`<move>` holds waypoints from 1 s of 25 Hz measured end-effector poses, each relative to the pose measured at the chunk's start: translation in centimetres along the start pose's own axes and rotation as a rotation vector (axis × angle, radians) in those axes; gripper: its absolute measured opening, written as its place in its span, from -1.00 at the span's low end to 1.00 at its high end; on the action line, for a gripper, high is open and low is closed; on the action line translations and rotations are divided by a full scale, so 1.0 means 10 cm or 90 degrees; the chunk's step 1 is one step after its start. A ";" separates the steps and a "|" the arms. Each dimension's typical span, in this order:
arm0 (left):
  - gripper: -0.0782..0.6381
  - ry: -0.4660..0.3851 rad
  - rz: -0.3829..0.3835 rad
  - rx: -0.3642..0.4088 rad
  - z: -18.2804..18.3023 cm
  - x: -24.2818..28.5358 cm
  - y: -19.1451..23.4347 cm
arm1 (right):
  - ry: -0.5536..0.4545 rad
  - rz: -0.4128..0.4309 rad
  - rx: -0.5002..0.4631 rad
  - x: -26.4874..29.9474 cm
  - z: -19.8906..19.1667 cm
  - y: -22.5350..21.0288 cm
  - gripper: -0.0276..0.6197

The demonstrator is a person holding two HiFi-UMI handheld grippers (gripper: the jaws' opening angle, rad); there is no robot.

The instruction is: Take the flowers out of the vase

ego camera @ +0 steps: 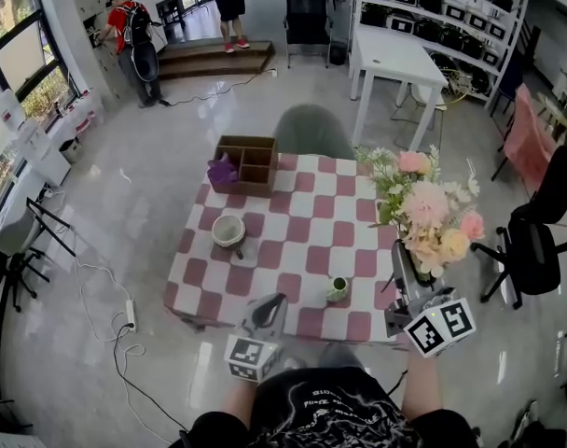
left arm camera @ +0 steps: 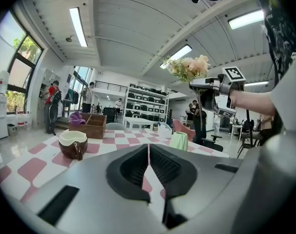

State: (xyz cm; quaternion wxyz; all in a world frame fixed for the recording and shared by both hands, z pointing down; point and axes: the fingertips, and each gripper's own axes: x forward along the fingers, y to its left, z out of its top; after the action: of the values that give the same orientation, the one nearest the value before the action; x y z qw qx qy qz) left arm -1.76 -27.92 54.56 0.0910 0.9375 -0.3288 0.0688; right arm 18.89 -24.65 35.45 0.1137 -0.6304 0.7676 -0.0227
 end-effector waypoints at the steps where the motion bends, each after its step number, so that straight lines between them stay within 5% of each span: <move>1: -0.73 0.002 -0.003 0.001 0.00 0.02 -0.01 | 0.009 -0.008 -0.002 -0.02 -0.05 -0.04 -0.75; 14: -0.73 0.029 -0.028 0.000 -0.08 0.23 -0.11 | 0.102 -0.089 0.100 -0.26 -0.65 -0.53 -0.75; 25: -0.73 0.033 -0.027 -0.006 -0.07 0.34 -0.10 | 0.212 -0.089 0.167 -0.34 -1.20 -0.69 -0.75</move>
State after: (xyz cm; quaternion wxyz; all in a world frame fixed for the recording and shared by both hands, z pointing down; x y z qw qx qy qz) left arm 1.46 -29.06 55.76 0.1054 0.9417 -0.3068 0.0891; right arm 23.67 -24.09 48.87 0.0646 -0.6496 0.7207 -0.2334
